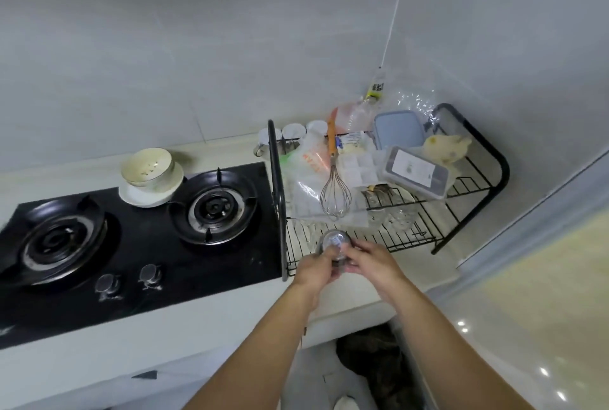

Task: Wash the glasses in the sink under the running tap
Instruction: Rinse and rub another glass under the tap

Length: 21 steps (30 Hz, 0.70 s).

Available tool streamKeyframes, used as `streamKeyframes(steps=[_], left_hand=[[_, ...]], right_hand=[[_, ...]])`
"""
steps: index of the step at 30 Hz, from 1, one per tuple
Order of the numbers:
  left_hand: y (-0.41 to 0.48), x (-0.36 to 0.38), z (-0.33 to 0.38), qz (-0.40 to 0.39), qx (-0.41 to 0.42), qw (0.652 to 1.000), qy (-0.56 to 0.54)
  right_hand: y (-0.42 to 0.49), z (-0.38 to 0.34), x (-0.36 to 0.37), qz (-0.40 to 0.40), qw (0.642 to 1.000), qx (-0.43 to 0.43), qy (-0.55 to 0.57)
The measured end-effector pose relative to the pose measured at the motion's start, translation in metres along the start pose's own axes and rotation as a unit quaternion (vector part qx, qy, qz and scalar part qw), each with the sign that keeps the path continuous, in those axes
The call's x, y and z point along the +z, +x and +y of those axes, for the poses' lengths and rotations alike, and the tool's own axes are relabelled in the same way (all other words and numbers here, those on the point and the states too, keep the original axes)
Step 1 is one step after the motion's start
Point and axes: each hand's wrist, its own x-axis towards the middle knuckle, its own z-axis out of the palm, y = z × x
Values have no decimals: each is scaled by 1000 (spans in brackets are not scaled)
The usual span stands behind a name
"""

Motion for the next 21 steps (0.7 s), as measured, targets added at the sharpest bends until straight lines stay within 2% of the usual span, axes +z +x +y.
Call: streamKeyframes(steps=[7, 11, 14, 21], left_hand=[[24, 8, 1, 81, 24, 995, 49], [25, 11, 12, 97, 24, 992, 76], [27, 15, 13, 118, 32, 986, 115], [20, 22, 11, 141, 59, 976, 156]], right_hand=[[32, -10, 4, -14, 999, -18, -34], [44, -13, 4, -10, 999, -5, -37], [51, -8, 6, -2, 996, -2, -88], [59, 5, 0, -25, 993, 30, -112]])
